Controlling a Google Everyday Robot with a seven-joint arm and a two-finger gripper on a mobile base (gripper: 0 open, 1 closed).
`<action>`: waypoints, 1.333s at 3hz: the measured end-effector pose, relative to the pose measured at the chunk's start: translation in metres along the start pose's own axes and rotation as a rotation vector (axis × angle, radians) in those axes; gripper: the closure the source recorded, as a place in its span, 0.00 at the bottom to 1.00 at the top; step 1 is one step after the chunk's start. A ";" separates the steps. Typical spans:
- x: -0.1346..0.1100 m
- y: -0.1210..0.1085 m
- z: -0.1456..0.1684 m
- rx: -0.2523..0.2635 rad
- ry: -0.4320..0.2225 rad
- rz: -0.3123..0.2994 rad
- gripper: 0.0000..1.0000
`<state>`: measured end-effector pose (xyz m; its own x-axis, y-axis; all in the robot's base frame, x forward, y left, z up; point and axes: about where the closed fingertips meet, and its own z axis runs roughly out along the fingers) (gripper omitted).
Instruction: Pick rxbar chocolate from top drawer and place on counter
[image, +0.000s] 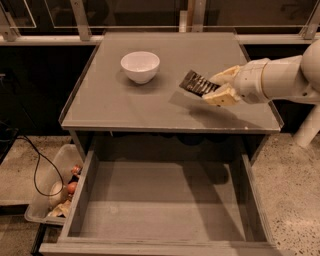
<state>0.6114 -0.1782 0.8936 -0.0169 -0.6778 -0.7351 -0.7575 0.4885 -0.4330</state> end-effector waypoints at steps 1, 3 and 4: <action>0.007 -0.025 0.020 0.000 -0.031 0.060 1.00; 0.014 -0.031 0.042 -0.039 -0.044 0.105 0.81; 0.014 -0.031 0.042 -0.039 -0.044 0.105 0.58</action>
Offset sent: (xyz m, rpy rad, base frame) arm 0.0696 -0.0017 -0.0328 0.1470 0.1140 -0.0028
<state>0.6616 -0.1798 0.8748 -0.0696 -0.5989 -0.7978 -0.7782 0.5330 -0.3322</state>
